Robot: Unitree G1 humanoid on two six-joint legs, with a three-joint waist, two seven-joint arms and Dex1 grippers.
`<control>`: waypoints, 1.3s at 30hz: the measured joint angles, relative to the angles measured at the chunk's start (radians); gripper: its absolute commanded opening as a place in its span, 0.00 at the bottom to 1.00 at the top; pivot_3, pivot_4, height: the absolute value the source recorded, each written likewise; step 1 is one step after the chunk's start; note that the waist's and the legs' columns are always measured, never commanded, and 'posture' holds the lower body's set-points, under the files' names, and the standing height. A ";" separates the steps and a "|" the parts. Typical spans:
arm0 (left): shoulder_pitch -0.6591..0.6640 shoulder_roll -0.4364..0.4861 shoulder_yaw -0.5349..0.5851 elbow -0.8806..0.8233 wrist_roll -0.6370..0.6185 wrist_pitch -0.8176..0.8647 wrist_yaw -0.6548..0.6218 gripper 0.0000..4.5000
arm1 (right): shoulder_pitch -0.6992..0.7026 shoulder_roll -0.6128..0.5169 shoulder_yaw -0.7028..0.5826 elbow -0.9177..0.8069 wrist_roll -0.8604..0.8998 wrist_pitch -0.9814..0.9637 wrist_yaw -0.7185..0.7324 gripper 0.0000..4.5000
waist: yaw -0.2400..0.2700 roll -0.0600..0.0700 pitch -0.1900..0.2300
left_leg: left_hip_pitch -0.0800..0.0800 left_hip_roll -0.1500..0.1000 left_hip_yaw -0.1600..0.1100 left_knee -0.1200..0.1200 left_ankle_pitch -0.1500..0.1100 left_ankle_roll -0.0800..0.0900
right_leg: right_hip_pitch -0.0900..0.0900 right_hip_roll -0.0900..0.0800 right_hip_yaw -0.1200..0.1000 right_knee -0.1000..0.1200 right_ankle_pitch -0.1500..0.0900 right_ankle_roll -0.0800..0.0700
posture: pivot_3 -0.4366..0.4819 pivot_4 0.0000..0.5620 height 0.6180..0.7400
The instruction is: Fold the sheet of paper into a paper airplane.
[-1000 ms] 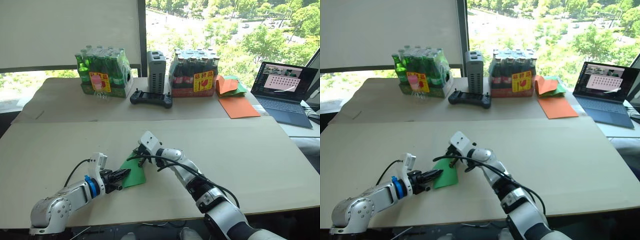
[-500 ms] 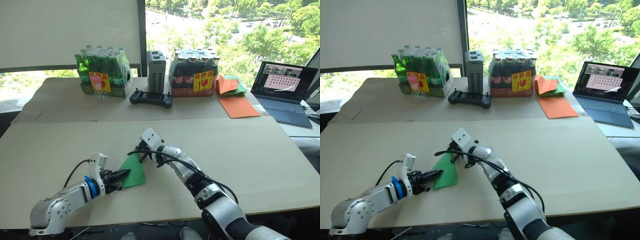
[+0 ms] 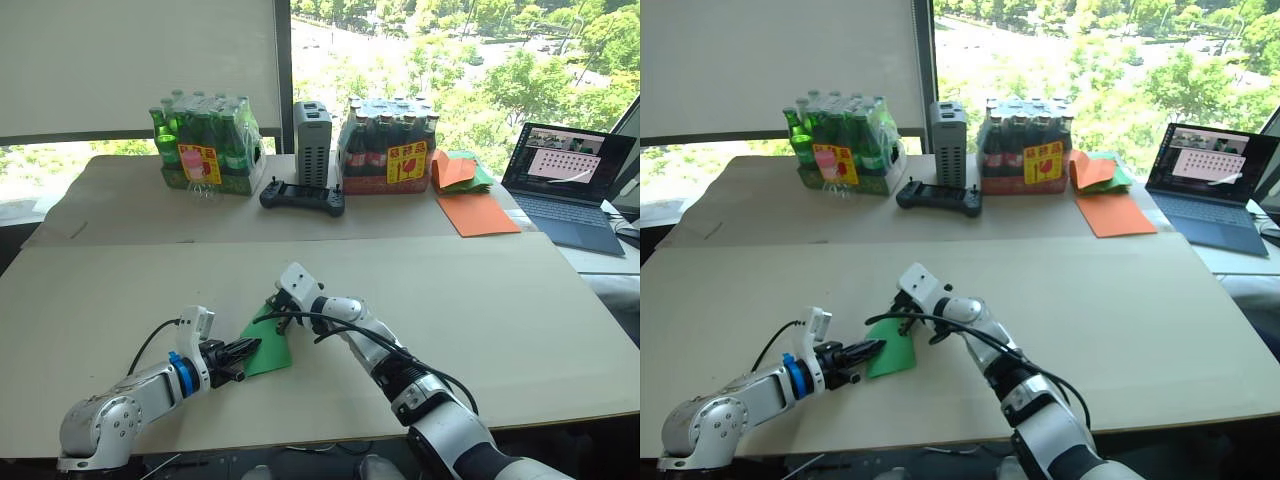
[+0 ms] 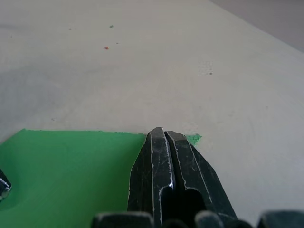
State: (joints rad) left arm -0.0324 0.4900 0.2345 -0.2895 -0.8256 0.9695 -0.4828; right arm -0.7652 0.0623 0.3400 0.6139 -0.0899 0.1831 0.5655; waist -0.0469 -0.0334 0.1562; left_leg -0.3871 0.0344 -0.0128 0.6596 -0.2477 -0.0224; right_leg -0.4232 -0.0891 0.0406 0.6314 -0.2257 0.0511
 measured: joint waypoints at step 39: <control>-0.003 0.004 0.002 0.000 -0.001 0.014 -0.002 0.05 | 0.189 -0.146 0.106 -0.404 0.018 0.207 0.277 0.00 | 0.001 0.000 0.000 | 0.002 0.000 0.000 0.000 0.000 0.000 | 0.001 0.000 0.000 0.000 0.000 0.000 | 0.48 0.27 0.89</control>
State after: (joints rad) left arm -0.0349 0.4943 0.2363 -0.2899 -0.8262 0.9838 -0.4852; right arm -0.5762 -0.0835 0.4460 0.2100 -0.0724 0.3901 0.8427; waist -0.0460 -0.0335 0.1561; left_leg -0.3855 0.0344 -0.0126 0.6596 -0.2477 -0.0223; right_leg -0.4217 -0.0889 0.0408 0.6312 -0.2258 0.0513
